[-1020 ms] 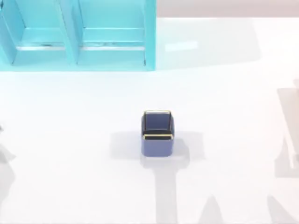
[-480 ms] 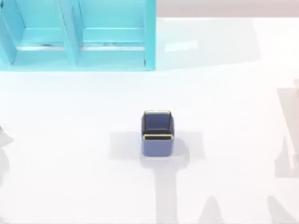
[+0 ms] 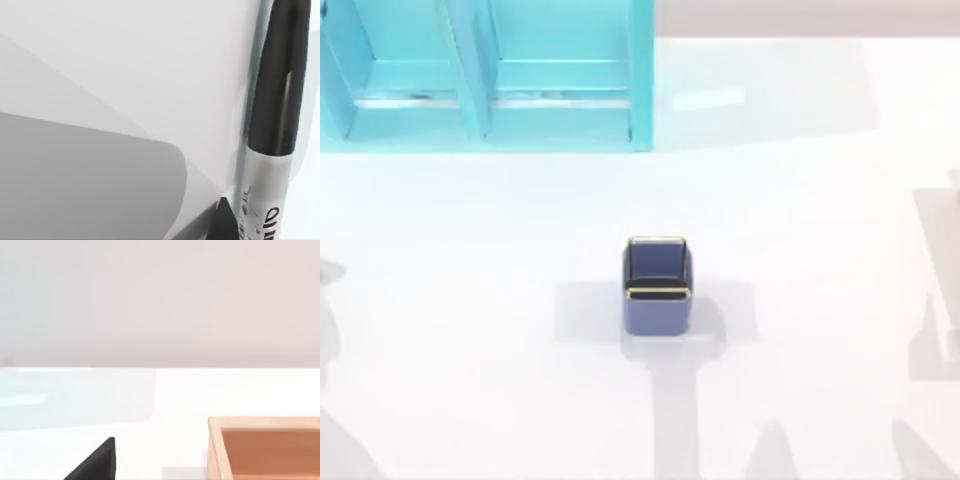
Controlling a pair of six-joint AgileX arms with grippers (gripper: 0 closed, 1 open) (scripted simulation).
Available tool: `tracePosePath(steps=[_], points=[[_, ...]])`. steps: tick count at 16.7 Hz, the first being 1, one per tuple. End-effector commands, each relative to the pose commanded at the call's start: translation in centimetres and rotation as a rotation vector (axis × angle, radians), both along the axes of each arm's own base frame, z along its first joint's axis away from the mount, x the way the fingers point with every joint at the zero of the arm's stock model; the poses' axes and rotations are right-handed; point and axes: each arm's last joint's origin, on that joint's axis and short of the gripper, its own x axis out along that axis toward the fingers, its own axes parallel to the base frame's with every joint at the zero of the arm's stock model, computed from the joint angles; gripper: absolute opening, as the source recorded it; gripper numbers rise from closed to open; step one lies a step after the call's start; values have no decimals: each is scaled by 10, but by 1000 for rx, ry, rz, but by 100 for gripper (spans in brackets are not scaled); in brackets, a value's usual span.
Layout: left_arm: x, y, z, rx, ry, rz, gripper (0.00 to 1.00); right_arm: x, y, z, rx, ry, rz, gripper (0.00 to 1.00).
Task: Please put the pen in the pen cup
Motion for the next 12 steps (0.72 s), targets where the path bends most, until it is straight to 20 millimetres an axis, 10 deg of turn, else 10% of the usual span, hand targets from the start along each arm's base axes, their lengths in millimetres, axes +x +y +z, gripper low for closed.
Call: tracePosePath(steps=[2, 12], points=[[0, 0, 0, 0, 0, 0, 100, 0, 0, 0, 0, 0, 0, 100], [0, 0, 0, 0, 0, 0, 25, 0, 0, 0, 0, 0, 0, 100]])
